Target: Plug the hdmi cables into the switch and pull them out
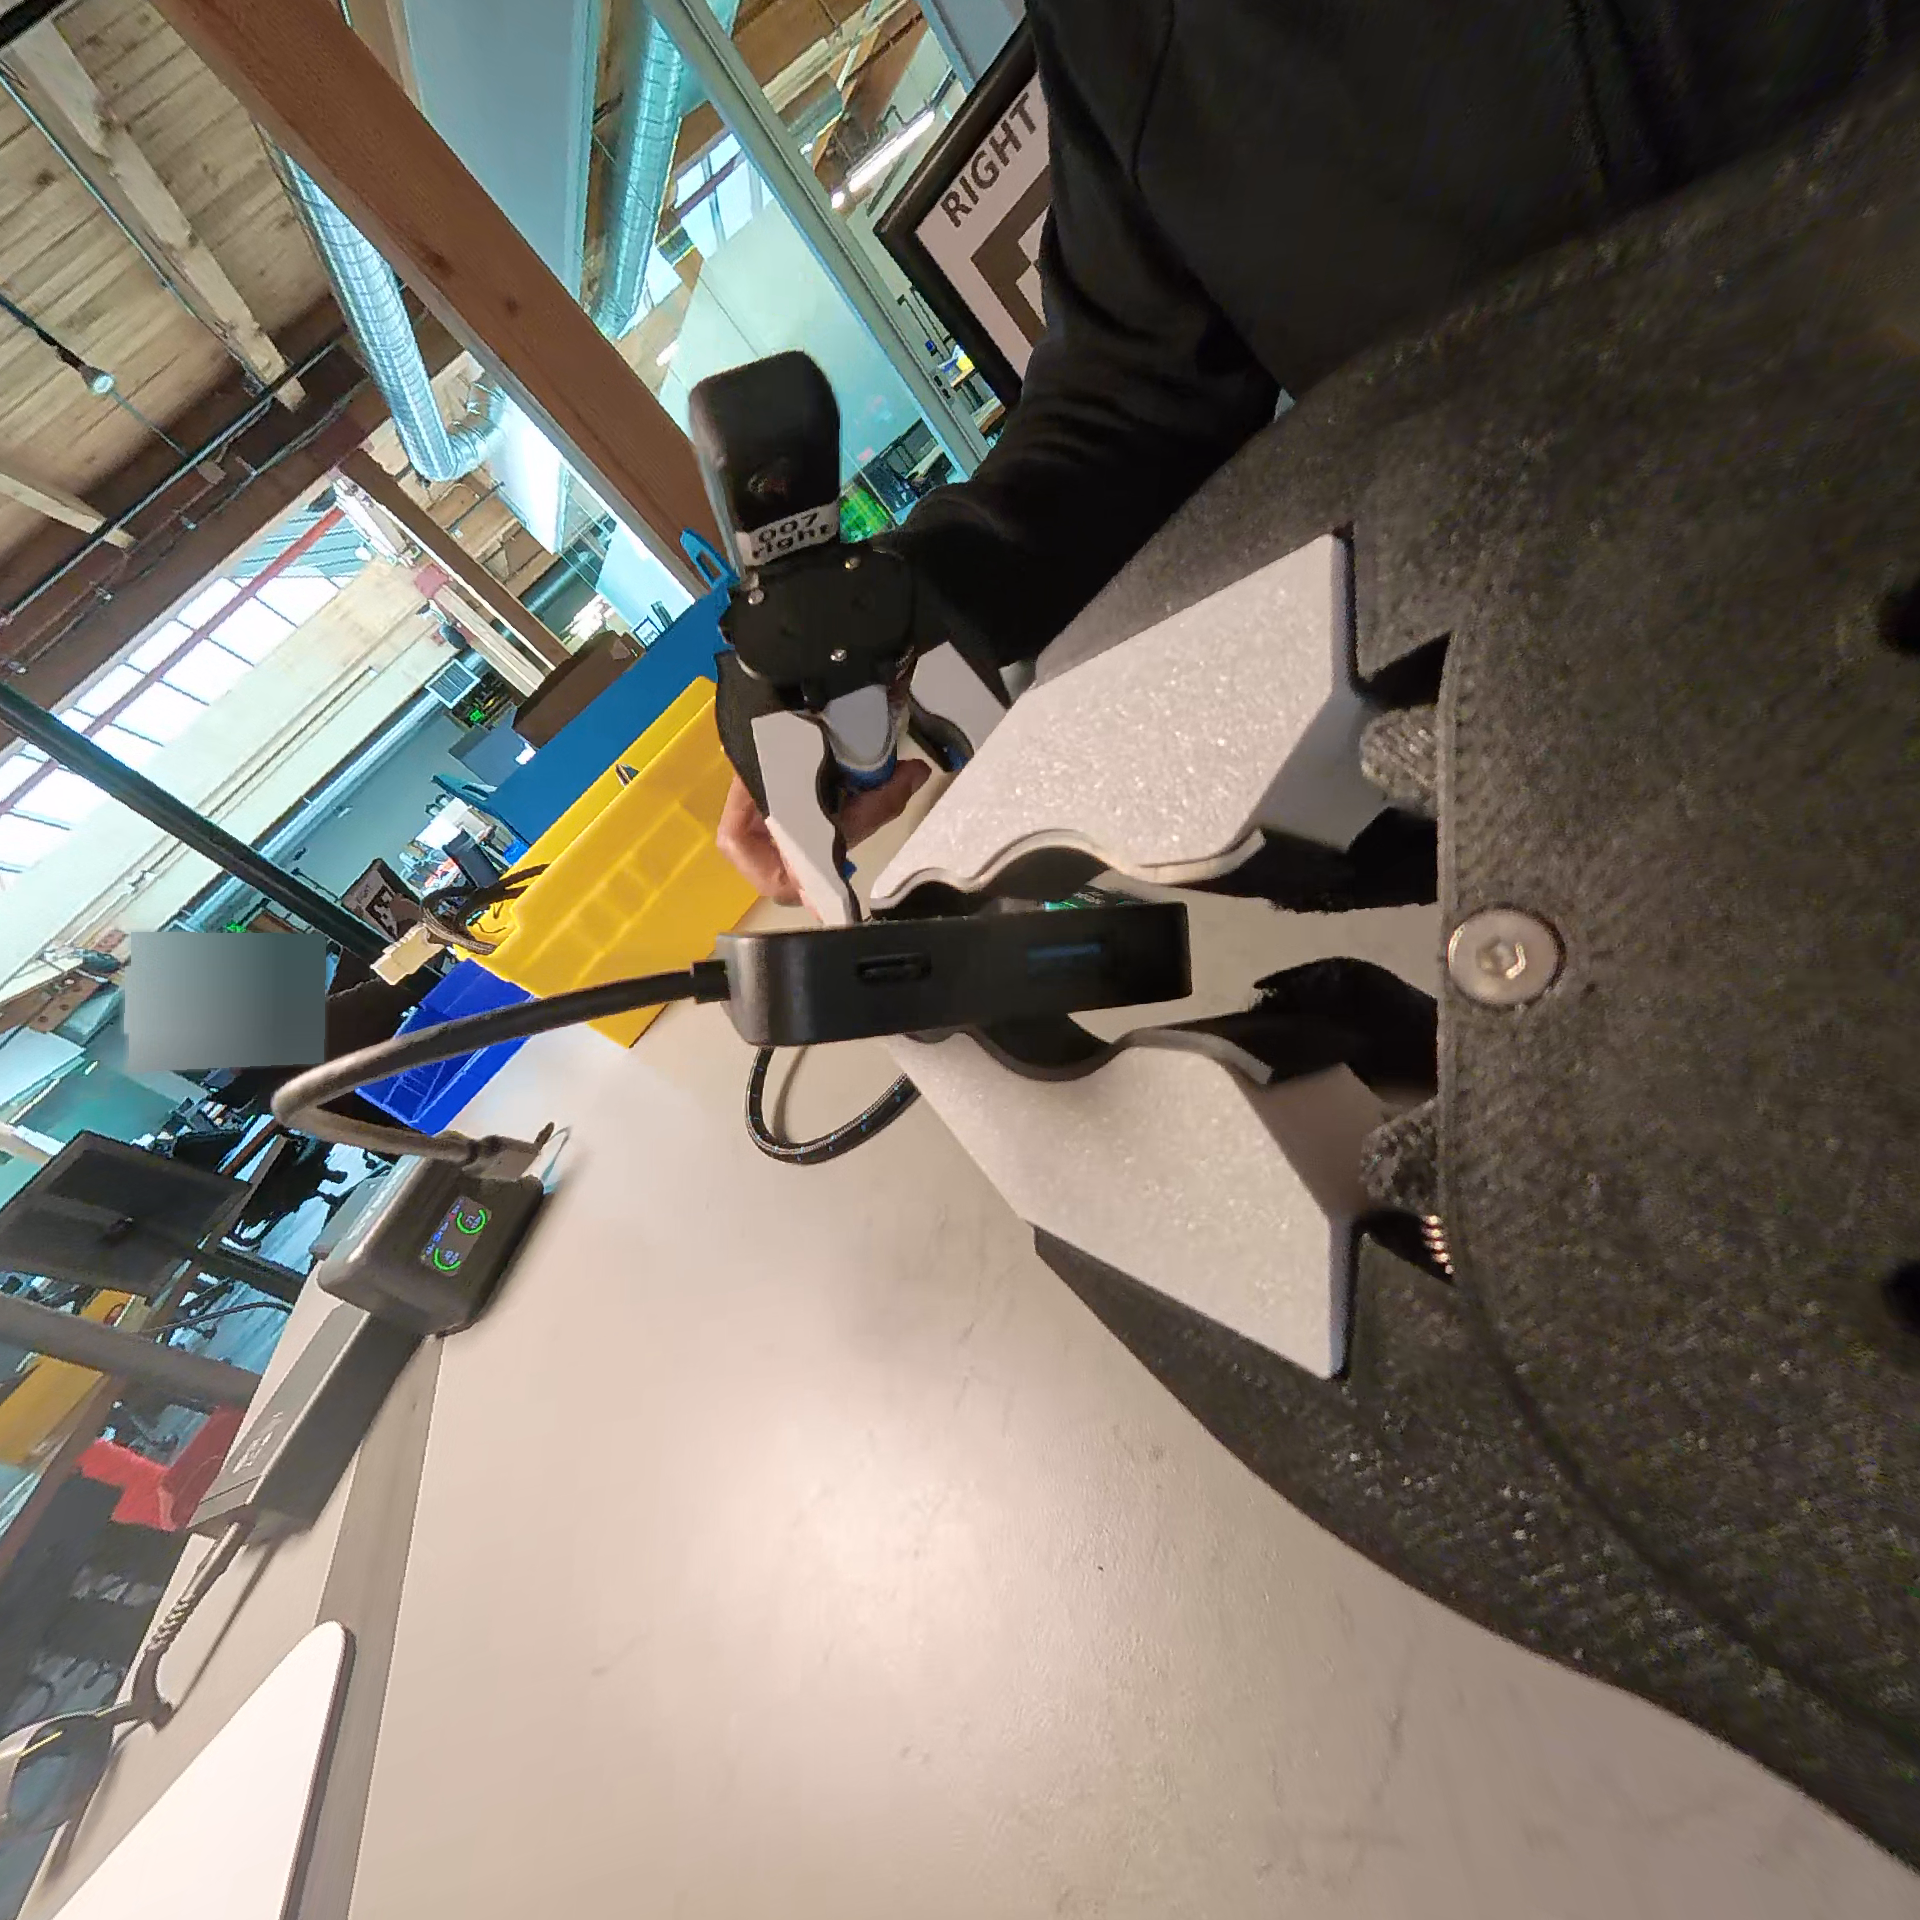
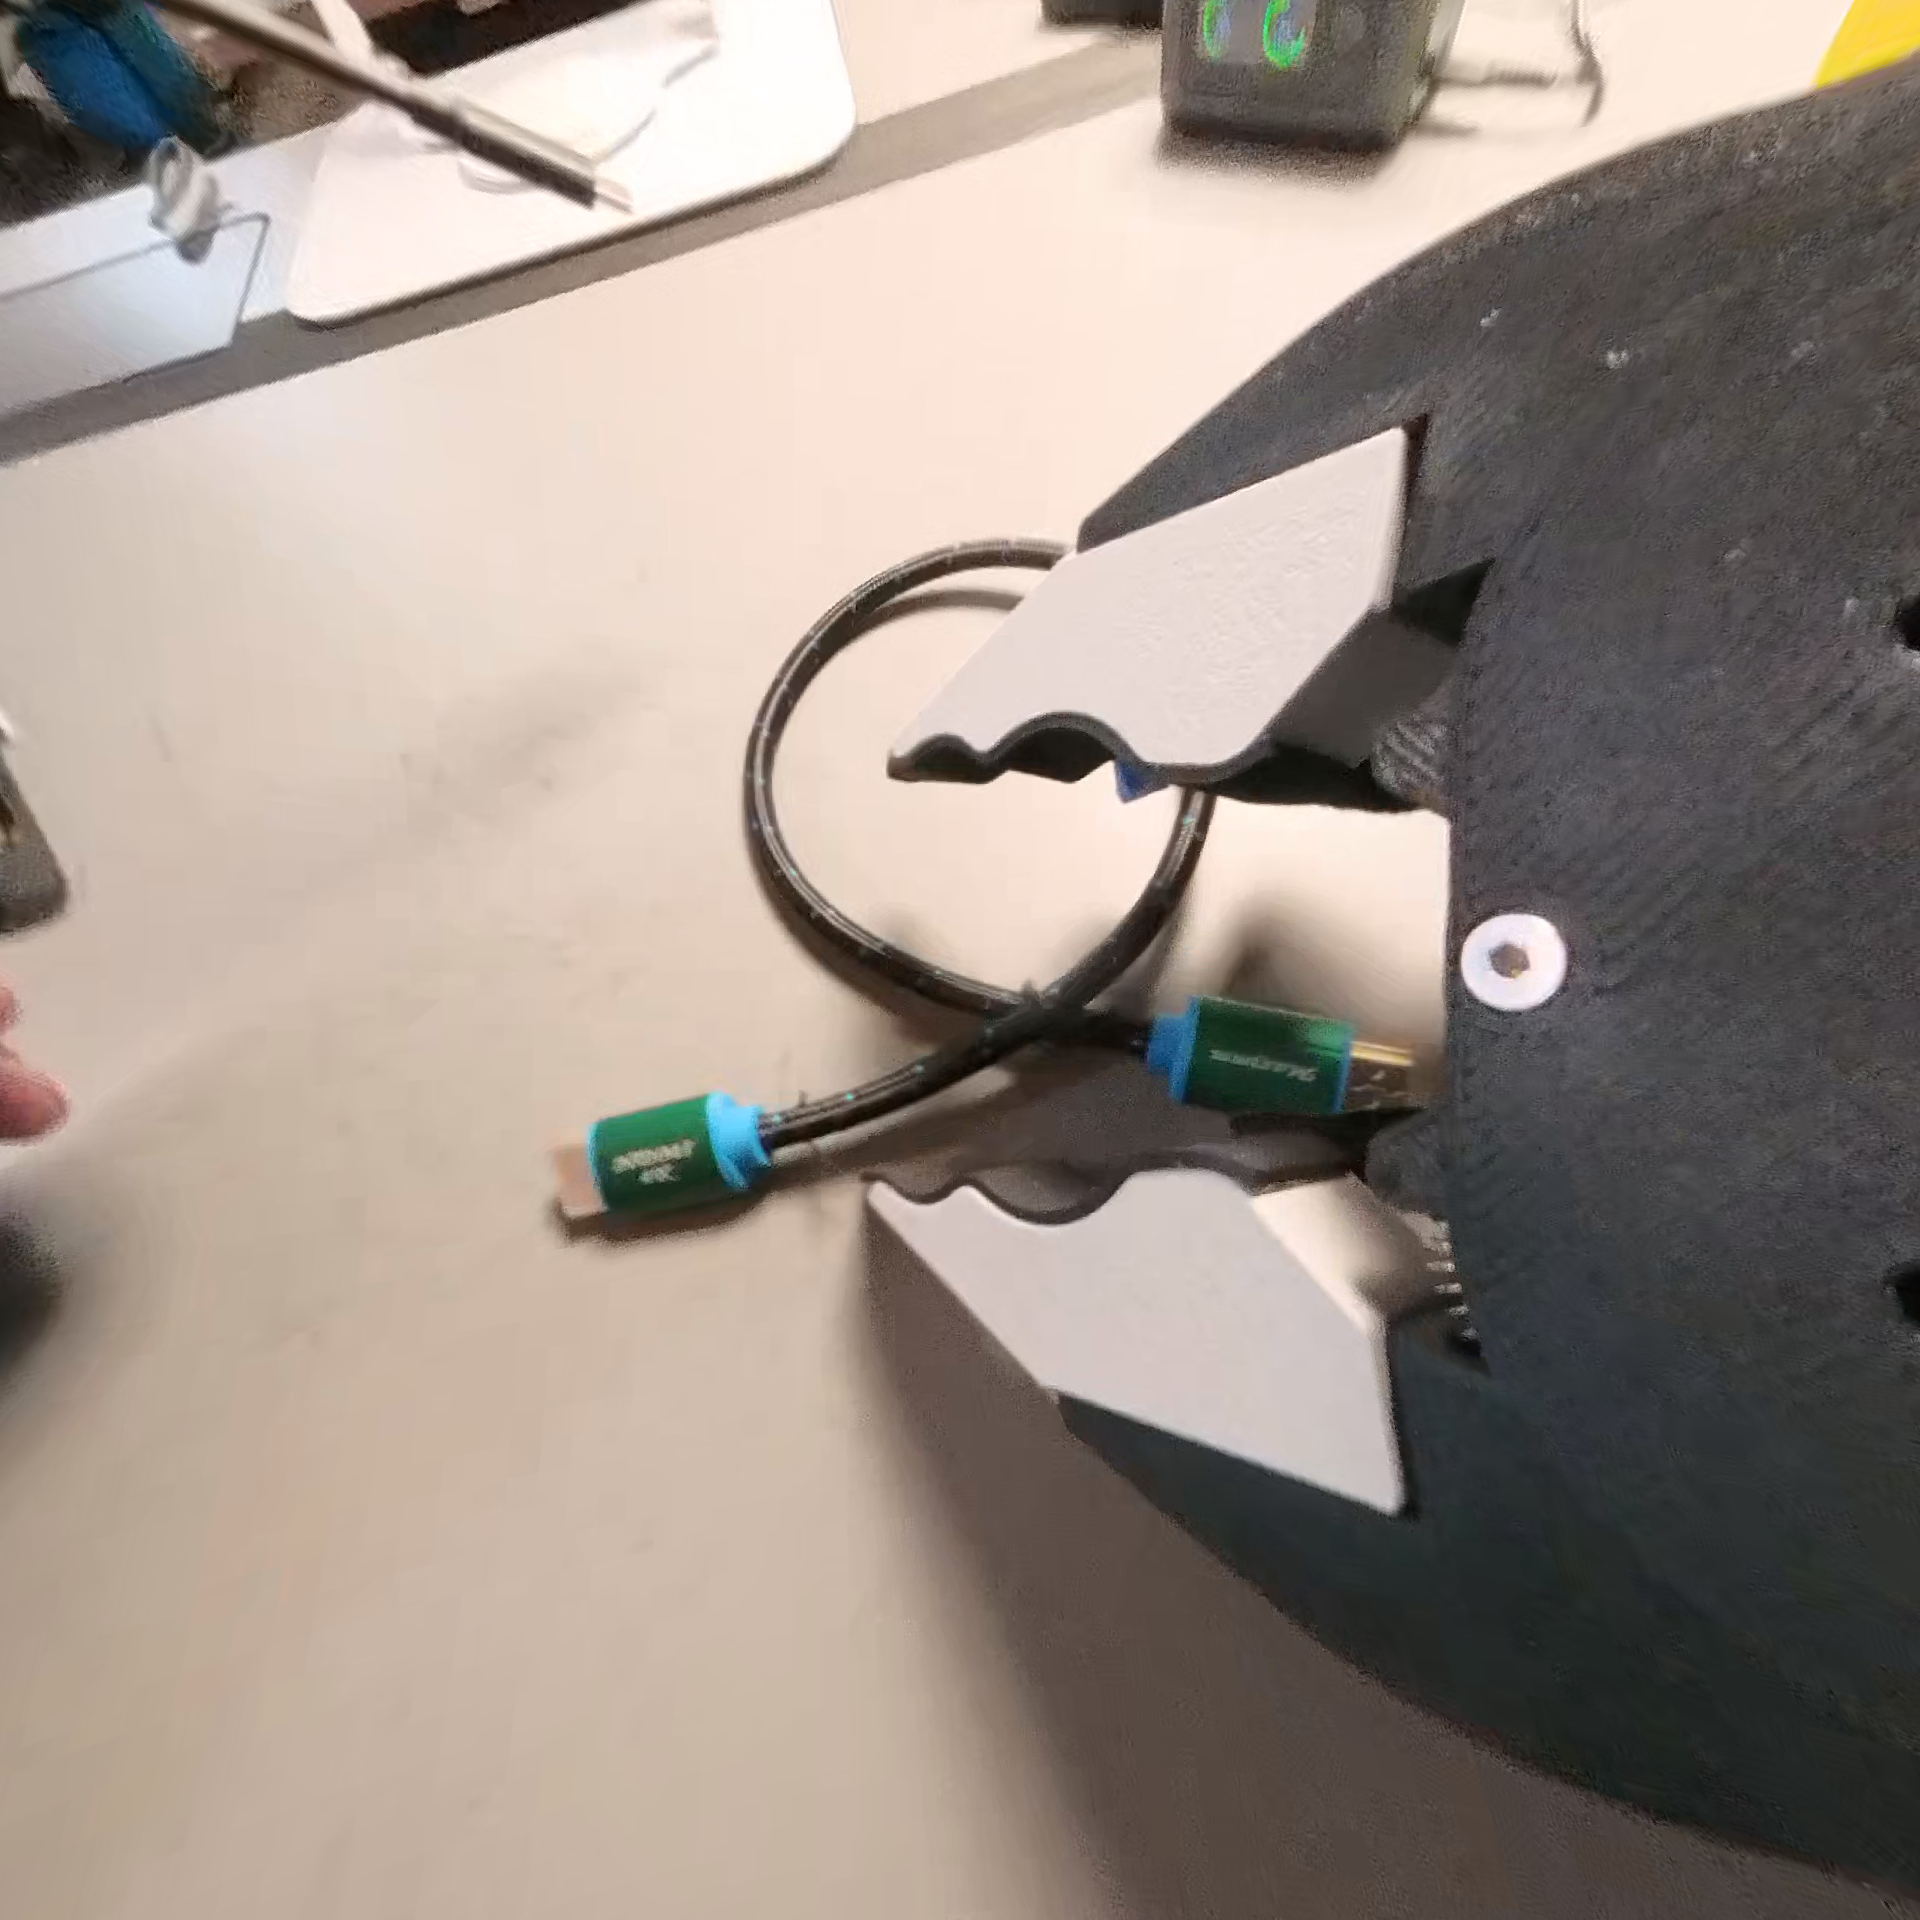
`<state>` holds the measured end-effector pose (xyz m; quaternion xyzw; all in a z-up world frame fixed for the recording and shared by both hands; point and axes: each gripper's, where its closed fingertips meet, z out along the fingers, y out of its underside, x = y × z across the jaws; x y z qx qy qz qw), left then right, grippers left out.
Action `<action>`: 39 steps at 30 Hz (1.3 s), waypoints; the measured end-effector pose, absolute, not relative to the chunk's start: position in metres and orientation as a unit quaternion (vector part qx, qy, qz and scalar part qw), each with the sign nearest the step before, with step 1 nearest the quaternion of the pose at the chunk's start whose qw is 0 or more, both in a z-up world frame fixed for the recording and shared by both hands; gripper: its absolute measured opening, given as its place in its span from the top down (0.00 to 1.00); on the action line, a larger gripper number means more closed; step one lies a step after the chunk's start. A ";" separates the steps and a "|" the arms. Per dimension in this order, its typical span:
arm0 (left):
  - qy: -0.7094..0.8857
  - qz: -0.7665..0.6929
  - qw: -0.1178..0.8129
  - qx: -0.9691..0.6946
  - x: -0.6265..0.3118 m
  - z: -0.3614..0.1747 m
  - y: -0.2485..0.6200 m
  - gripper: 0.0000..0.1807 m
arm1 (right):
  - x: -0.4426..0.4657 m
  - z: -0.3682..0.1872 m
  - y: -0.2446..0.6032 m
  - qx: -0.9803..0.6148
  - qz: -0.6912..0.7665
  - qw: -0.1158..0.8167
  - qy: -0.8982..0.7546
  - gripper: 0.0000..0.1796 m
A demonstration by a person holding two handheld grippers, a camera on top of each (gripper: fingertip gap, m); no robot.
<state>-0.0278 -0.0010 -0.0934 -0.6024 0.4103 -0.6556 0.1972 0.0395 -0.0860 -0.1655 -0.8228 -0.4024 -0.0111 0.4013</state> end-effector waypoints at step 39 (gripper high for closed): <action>0.402 -0.653 0.201 -0.609 -0.028 -0.094 0.003 0.92 | 0.303 -0.096 -0.281 -0.896 -0.193 0.345 -0.201 0.93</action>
